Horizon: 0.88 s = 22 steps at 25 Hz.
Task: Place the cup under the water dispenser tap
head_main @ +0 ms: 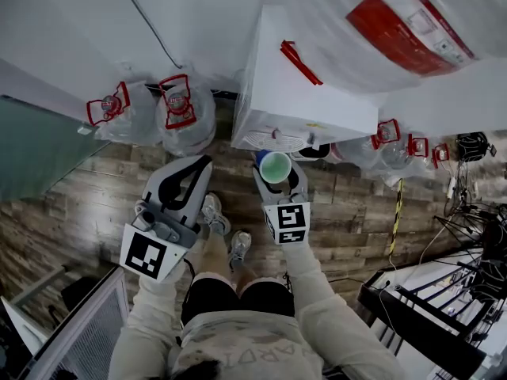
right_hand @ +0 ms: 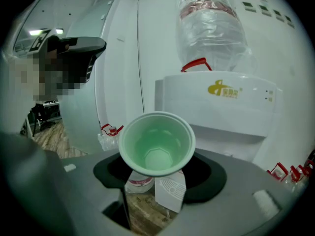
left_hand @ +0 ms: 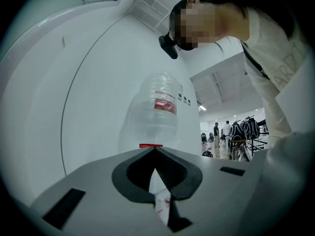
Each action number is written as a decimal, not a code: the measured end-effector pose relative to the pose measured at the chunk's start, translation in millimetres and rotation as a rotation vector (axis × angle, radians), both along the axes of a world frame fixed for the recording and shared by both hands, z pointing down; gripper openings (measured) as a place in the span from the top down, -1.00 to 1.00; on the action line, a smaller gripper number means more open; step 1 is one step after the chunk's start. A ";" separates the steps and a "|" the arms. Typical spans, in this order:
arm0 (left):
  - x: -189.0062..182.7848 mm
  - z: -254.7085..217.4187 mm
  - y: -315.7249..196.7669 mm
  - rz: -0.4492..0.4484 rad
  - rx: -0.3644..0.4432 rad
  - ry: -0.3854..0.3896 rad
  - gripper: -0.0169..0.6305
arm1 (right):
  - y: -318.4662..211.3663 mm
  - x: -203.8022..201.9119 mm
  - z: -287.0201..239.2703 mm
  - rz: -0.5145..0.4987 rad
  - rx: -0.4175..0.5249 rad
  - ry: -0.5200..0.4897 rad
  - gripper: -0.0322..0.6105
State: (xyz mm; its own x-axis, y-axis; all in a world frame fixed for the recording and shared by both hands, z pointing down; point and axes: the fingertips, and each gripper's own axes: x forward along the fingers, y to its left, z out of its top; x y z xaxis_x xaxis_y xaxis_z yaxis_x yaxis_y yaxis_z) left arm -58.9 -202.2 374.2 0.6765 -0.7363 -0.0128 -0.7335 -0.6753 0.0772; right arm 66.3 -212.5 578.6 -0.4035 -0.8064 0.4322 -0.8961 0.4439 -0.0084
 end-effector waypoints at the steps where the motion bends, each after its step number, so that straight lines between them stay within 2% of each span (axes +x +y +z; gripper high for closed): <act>1: -1.0 4.4 -1.4 0.004 -0.001 -0.001 0.93 | -1.7 -2.0 6.4 -0.002 -0.003 0.002 -0.04; 8: -5.6 32.2 -11.9 0.040 0.006 -0.027 0.93 | -15.3 -15.5 48.4 -0.012 -0.034 0.002 -0.04; 22: -12.2 83.3 -19.7 0.058 -0.006 -0.030 0.93 | -34.9 -9.6 140.5 0.023 -0.124 0.023 -0.04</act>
State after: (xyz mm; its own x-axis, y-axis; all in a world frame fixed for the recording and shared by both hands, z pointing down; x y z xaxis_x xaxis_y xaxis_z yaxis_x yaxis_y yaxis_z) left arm -71.2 -222.0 457.5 0.7181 -0.6958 0.0123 -0.6951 -0.7163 0.0604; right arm 56.6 -247.5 719.1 -0.3743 -0.7551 0.5382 -0.9065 0.4202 -0.0409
